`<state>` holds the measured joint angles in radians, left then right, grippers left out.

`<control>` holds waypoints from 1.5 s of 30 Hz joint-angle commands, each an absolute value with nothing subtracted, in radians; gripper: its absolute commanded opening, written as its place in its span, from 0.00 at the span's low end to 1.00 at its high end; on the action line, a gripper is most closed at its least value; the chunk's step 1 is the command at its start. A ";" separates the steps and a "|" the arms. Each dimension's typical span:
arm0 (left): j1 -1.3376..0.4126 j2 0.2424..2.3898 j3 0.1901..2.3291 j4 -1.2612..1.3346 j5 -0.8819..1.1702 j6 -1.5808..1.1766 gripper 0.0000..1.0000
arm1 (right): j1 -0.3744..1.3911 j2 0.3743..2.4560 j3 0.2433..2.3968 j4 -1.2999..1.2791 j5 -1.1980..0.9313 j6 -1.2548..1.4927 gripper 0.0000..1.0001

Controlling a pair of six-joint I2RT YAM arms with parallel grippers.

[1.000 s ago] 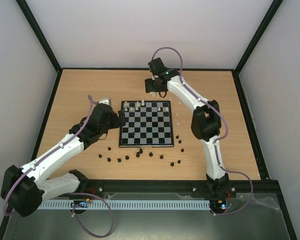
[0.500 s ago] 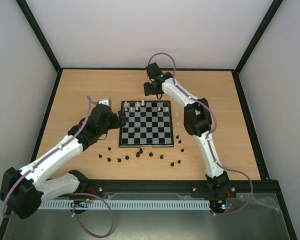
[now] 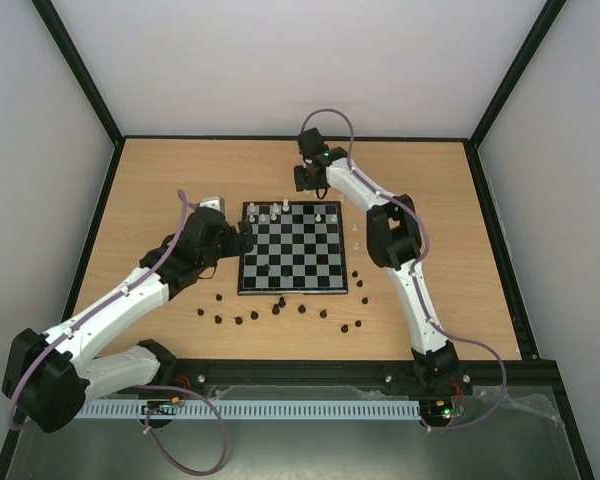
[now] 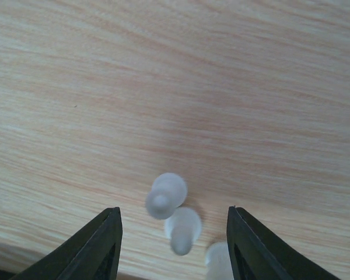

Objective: Set up the chess pieces on the board
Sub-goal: Pick up the chess piece at the center of the board.

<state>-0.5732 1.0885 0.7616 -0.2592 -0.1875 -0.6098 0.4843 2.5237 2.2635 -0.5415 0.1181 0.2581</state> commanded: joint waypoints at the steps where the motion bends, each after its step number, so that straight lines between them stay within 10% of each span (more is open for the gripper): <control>1: -0.576 1.107 0.786 -0.244 -0.201 -0.600 1.00 | 0.465 2.540 2.300 -0.530 0.115 0.259 0.50; 45: -0.565 1.176 0.794 -0.202 -0.183 -0.579 0.99 | 0.462 2.579 2.345 -0.516 0.045 0.230 0.13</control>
